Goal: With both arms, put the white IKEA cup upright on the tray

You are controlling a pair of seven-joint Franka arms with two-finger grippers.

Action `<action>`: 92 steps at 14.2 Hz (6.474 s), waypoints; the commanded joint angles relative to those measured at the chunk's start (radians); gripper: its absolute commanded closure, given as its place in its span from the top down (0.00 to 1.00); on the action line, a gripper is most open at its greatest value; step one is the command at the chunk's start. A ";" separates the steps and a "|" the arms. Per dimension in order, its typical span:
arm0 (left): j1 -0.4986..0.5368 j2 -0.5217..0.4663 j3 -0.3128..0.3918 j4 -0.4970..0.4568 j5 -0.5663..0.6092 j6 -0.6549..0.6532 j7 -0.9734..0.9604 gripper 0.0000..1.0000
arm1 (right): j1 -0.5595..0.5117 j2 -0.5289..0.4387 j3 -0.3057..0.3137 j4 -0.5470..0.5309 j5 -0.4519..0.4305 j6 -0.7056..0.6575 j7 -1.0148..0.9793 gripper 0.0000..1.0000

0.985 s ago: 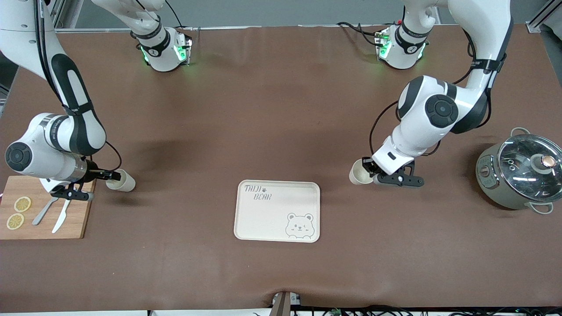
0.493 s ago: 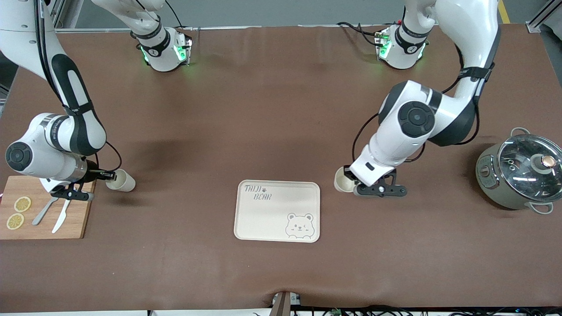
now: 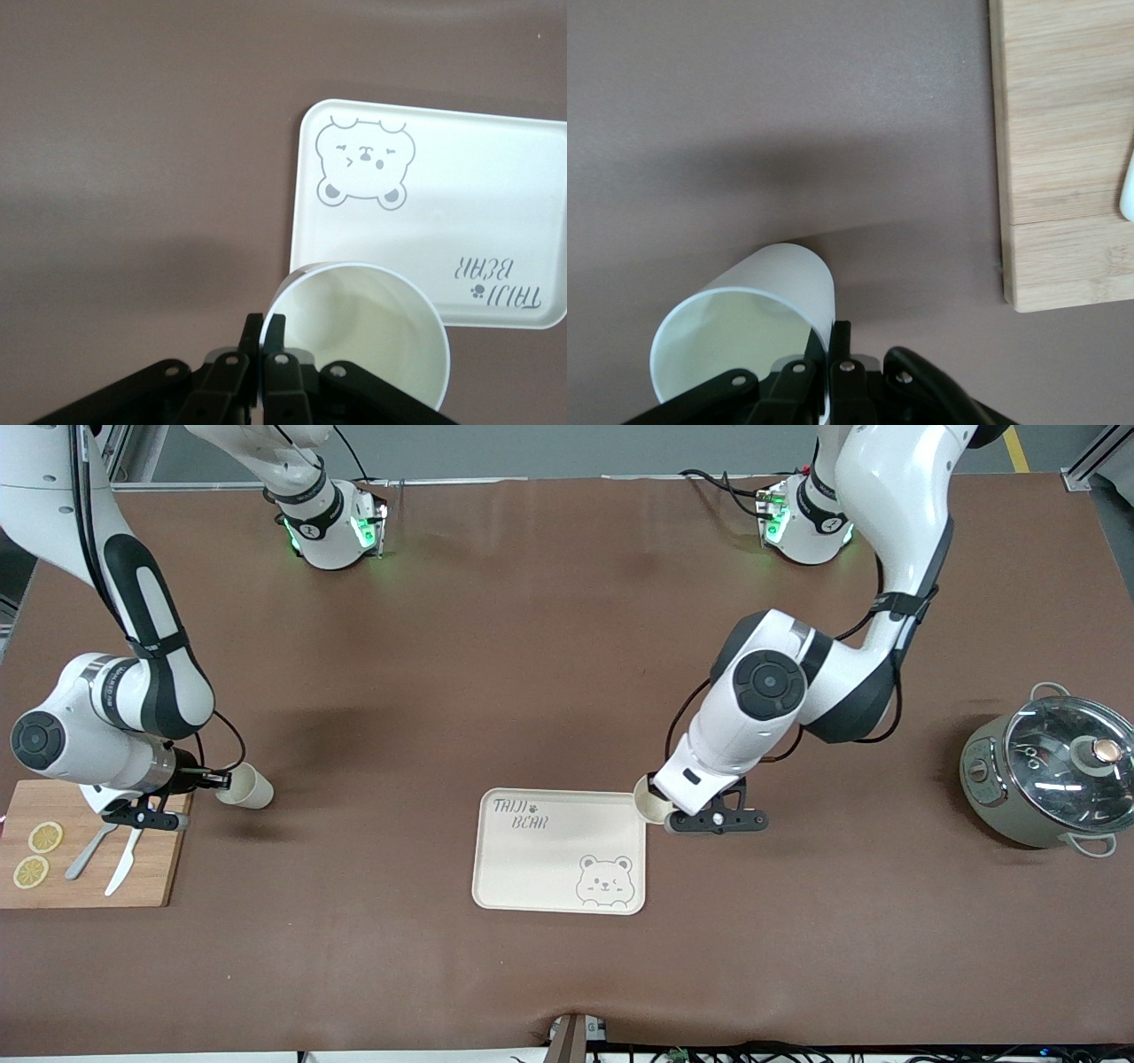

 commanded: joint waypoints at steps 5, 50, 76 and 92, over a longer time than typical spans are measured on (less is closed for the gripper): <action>-0.185 0.120 0.174 0.117 0.017 0.003 -0.087 0.00 | -0.018 -0.001 0.008 0.035 -0.004 -0.081 -0.006 0.00; -0.222 0.284 0.170 0.117 0.014 0.265 -0.185 0.00 | 0.228 -0.058 0.016 0.285 0.133 -0.492 0.299 0.00; -0.130 0.007 0.170 0.108 0.014 -0.144 0.055 1.00 | 0.498 0.112 0.016 0.484 0.283 -0.321 1.013 0.00; 0.169 -0.260 0.165 0.062 0.011 -0.474 0.583 1.00 | 0.616 0.289 0.014 0.566 0.317 -0.118 1.191 0.00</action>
